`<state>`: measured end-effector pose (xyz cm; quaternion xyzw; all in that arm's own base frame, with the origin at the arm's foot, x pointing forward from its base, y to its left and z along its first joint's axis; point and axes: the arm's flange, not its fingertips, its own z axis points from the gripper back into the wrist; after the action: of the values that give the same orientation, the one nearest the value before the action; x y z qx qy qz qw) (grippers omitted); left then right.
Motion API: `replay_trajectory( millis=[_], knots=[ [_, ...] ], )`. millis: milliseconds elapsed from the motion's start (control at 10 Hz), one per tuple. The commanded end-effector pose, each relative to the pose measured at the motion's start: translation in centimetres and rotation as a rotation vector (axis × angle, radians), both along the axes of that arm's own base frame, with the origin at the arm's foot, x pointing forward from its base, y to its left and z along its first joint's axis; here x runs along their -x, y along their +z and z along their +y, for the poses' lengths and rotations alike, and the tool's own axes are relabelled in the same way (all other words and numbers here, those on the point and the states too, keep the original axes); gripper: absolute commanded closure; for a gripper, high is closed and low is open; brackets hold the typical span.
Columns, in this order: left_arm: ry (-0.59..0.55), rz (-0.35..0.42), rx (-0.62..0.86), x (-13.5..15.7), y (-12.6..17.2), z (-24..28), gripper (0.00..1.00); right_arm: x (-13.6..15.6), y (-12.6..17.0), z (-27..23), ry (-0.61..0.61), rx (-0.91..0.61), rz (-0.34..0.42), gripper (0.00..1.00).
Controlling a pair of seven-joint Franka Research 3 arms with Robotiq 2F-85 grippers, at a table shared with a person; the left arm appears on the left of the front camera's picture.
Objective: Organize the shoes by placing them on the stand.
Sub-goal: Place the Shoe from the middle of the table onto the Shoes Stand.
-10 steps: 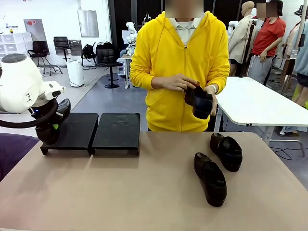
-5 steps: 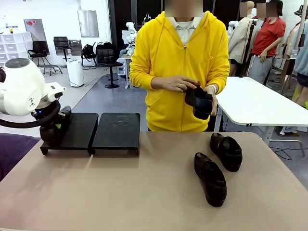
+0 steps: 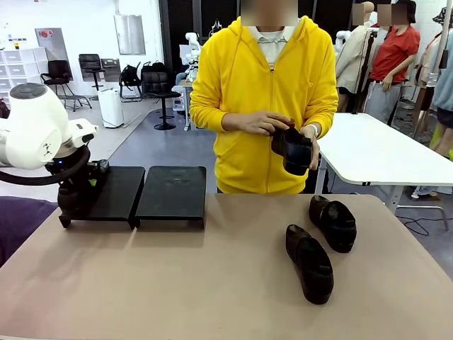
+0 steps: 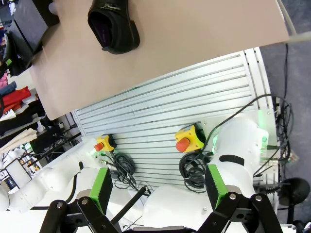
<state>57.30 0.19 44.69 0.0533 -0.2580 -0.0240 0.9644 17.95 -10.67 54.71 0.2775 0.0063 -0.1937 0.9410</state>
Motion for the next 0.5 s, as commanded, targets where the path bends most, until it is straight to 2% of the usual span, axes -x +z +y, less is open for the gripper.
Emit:
replay_trajectory(
  millis=[0,200,300,400],
  knots=[
    [-0.019,0.008,0.03,2.7,2.0,-1.2,0.0,0.1,0.4,-0.3,0.0,0.004,0.004,0.0],
    [-0.145,0.194,0.1,7.9,6.1,-3.0,0.0,0.1,0.4,-0.3,0.0,0.004,0.004,0.0],
    [-0.169,0.253,0.117,11.0,8.0,-3.4,0.0,0.1,0.4,-0.3,0.0,0.004,0.004,0.0],
    [-0.308,0.305,0.191,14.5,9.7,-3.4,0.0,0.1,0.4,-0.3,0.0,0.004,0.004,0.0]
  ],
)
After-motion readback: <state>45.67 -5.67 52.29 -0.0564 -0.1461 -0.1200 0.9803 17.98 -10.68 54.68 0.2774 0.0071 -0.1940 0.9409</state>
